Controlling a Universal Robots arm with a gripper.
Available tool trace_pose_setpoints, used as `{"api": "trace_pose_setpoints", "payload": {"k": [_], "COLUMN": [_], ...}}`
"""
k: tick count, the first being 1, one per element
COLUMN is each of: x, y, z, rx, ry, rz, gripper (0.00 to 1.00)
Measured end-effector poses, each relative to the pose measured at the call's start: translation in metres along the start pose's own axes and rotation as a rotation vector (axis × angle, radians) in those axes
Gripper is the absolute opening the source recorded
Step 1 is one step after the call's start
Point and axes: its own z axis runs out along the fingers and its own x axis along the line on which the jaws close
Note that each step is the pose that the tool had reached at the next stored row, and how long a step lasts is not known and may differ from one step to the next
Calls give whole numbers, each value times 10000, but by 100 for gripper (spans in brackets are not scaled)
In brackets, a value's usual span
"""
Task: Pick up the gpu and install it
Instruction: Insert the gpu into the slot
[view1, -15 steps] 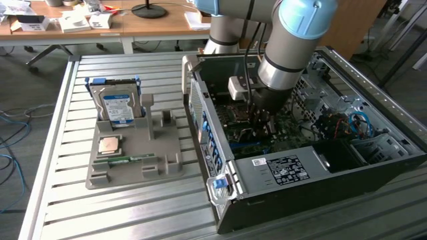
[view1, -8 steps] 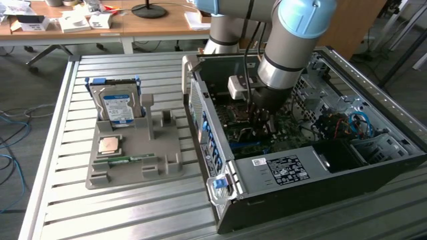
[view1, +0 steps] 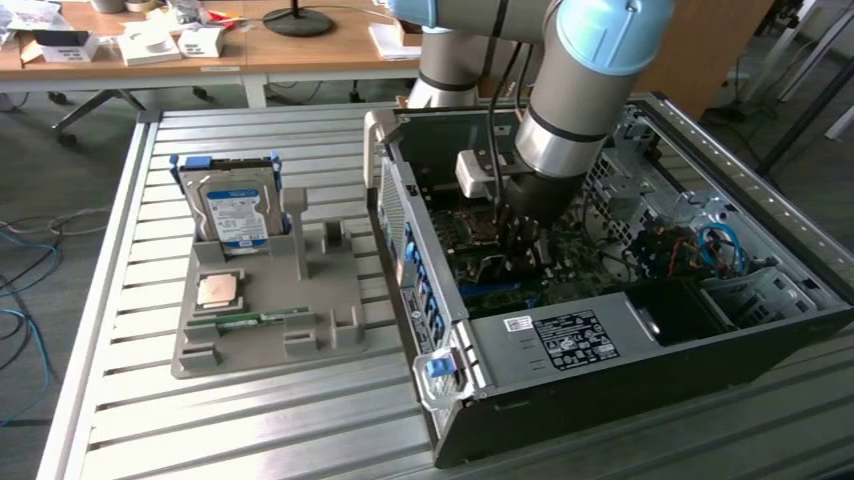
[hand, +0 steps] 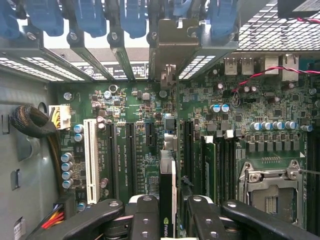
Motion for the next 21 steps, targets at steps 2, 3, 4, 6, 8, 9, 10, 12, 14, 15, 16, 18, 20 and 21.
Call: {"api": "trace_pose_setpoints", "payload": {"k": [2,3,4,6,8,9,10,12,14,15,16,18,20,21], "x": [0,0,0,-1,-2,-2,-2,-3,-3,-3,-3,-3,-3,-3], "y": [0,0,0,1,1,1,1,1,1,1,1,0,0,-1], "z": [-2,-4,-9,-21,-30,-34,-40,-50,-53,-53,-54,-55,-55,-54], "rx": [0,1,0,2,2,2,1,2,3,3,3,7,11,13], "ry": [8,8,10,10,6,6,8,7,5,7,13,19,18,17], "rz": [1,1,3,5,7,8,8,10,12,16,34,109,187,212], "gripper": [26,26,26,26,26,26,26,26,26,26,26,26,26,26]}}
